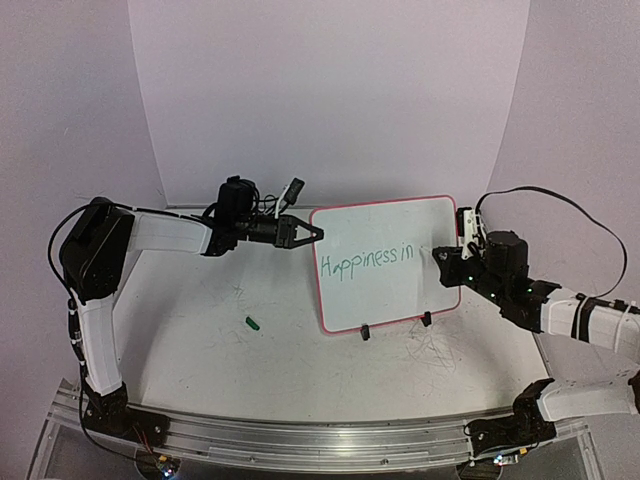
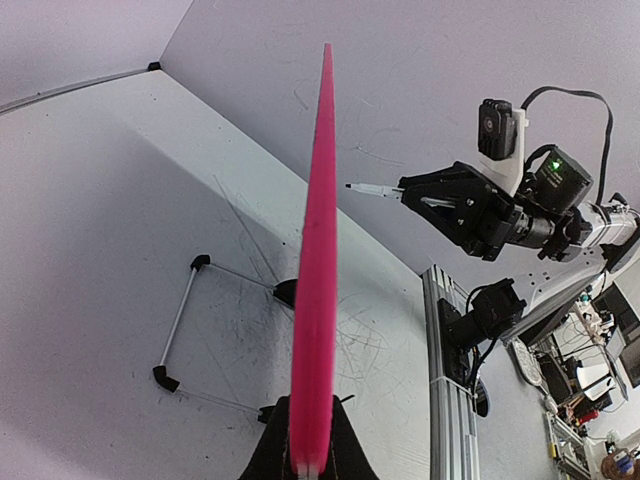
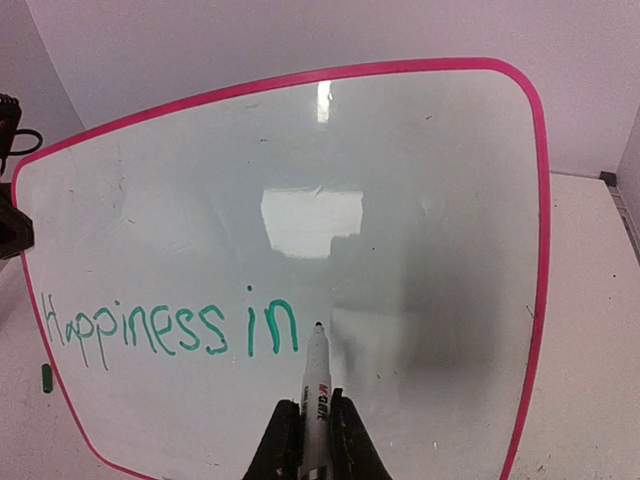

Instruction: Write a sentence on the whiteboard

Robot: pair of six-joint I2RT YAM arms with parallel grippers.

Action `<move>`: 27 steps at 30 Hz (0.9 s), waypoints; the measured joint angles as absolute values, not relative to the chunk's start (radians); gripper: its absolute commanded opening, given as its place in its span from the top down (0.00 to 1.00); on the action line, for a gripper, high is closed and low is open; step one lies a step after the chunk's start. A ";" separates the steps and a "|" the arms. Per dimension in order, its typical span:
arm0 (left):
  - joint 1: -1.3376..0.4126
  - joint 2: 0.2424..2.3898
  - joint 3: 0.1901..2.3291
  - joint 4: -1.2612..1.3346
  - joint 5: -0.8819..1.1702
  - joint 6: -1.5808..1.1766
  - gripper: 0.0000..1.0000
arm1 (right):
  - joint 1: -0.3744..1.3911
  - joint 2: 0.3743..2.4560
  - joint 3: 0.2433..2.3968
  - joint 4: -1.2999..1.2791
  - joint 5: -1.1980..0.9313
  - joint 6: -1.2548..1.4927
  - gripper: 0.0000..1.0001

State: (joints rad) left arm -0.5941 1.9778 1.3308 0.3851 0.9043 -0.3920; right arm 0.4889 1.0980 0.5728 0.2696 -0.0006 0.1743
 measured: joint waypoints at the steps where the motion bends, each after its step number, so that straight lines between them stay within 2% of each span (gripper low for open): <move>1: -0.594 1.978 1.331 0.385 0.904 -0.392 1.00 | 0.489 1.098 0.573 0.270 -0.005 0.173 1.00; 27: -0.595 1.978 1.331 0.385 0.904 -0.392 1.00 | 0.489 1.065 0.542 0.281 0.009 0.154 1.00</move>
State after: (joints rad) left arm -0.5945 1.9778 1.3308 0.3851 0.9043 -0.3920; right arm 0.4889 1.0645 0.5419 0.2807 0.0089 0.1539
